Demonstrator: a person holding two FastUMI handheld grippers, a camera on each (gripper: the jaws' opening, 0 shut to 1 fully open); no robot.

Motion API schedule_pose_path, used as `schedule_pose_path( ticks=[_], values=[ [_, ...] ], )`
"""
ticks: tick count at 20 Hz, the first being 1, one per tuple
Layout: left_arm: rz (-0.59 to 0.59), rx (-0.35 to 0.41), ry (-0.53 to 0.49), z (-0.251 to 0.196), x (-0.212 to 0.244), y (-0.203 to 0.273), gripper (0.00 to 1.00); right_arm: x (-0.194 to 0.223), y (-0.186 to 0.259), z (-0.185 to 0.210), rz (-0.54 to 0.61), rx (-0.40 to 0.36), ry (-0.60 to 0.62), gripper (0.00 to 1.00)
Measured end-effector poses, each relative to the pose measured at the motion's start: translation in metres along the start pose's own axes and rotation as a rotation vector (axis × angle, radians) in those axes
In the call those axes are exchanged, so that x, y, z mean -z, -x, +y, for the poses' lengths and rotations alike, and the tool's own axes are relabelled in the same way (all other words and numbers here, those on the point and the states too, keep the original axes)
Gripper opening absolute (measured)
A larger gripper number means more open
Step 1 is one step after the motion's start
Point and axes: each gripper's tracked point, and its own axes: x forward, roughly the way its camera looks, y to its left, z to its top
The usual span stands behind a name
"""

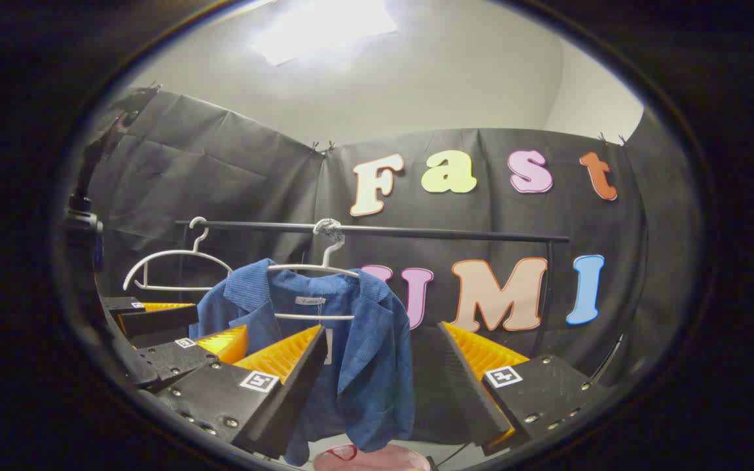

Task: Grasp the clothes on the hanger with both hands and then place them into the laundry hamper below.

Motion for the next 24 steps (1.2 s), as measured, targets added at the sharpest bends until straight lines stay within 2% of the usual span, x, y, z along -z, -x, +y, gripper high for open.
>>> schedule_pose_path(
  ticks=[1, 2, 5, 6, 8, 9, 10, 11, 14, 20, 24],
  values=[
    [0.005, 0.008, -0.001, -0.003, 0.000, 0.000, 0.99, 0.000, 0.002, -0.003, 0.004, 0.008, 0.010, 0.94],
    [0.008, 0.015, 0.000, -0.006, 0.000, -0.001, 0.98, 0.001, 0.003, -0.004, 0.009, 0.010, 0.020, 0.99],
    [0.014, 0.024, -0.006, -0.015, 0.003, -0.002, 0.99, 0.007, 0.006, -0.004, 0.024, 0.008, 0.029, 0.94],
    [0.016, 0.024, -0.009, -0.016, 0.004, -0.002, 0.98, 0.008, 0.007, -0.004, 0.027, 0.006, 0.026, 0.99],
    [0.017, 0.016, -0.012, -0.015, 0.005, -0.003, 0.98, 0.012, 0.007, -0.006, 0.037, 0.008, 0.016, 0.99],
    [0.018, 0.013, -0.012, -0.015, 0.005, -0.003, 0.98, 0.014, 0.007, -0.006, 0.042, 0.006, 0.010, 0.94],
    [0.021, 0.009, -0.013, -0.014, 0.006, -0.003, 0.98, 0.015, 0.007, -0.005, 0.047, 0.005, 0.004, 0.94],
    [0.023, 0.005, -0.015, -0.014, 0.007, -0.002, 0.98, 0.015, 0.007, -0.006, 0.050, 0.004, 0.002, 0.99],
    [0.032, -0.007, -0.023, -0.013, 0.010, -0.004, 0.98, 0.016, 0.007, -0.008, 0.049, 0.003, 0.009, 0.99],
    [0.069, -0.049, -0.023, -0.015, 0.026, -0.020, 0.98, 0.021, 0.008, -0.022, 0.055, 0.028, 0.010, 0.99],
    [0.092, -0.112, -0.020, -0.013, 0.039, -0.039, 0.98, 0.023, 0.010, -0.041, 0.061, 0.055, 0.030, 0.99]
  ],
)
